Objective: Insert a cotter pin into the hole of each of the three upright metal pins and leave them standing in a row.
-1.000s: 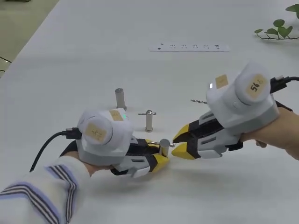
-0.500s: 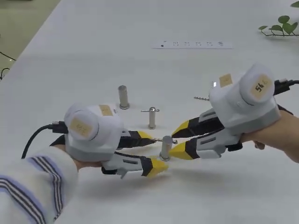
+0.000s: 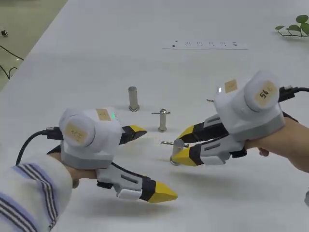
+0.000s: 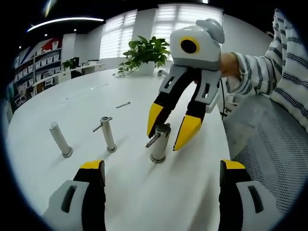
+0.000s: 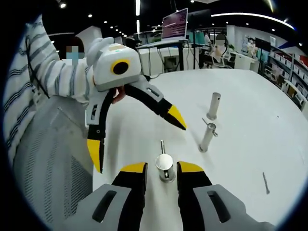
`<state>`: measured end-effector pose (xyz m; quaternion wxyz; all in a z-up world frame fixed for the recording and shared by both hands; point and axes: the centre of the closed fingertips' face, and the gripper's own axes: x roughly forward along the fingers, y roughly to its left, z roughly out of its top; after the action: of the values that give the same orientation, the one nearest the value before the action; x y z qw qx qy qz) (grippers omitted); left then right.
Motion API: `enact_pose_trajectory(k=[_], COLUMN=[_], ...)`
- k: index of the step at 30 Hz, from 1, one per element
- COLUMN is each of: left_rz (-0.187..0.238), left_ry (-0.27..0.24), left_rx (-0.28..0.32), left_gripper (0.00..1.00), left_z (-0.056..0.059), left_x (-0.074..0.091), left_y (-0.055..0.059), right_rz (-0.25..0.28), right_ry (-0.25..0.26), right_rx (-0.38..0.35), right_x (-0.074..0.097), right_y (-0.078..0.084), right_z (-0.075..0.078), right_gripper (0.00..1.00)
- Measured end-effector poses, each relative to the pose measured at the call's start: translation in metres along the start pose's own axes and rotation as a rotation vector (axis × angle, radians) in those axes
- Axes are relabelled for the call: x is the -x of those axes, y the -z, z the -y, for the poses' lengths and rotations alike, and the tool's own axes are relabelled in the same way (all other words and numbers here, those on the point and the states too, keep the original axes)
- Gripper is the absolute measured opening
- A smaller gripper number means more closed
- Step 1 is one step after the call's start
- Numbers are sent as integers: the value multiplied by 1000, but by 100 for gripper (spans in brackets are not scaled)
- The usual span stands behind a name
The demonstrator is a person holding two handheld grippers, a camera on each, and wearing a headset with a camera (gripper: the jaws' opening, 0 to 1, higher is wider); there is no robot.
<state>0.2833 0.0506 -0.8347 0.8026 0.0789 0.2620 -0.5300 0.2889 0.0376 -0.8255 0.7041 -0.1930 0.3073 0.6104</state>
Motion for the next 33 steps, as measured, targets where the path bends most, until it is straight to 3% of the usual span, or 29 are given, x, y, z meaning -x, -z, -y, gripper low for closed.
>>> enact_pose_trajectory(k=[7, 18, 20, 25, 33], left_rz=[6, 33, 45, 44, 89], left_ry=[7, -39, -69, -86, -101], left_rx=[27, 69, 79, 85, 111], left_gripper=[99, 99, 99, 99, 99], left_z=[2, -5, -12, -16, -19], left_x=[8, 16, 18, 20, 18], left_y=[1, -1, -2, -1, -8], right_rz=[23, 50, 51, 59, 68], right_ry=[4, 4, 4, 4, 13], right_rx=[-2, 5, 10, 11, -4], right_x=[-5, -16, -17, -18, -19], right_y=[0, 4, 4, 4, 6], right_z=[2, 4, 4, 5, 7], right_gripper=[26, 24, 23, 22, 20])
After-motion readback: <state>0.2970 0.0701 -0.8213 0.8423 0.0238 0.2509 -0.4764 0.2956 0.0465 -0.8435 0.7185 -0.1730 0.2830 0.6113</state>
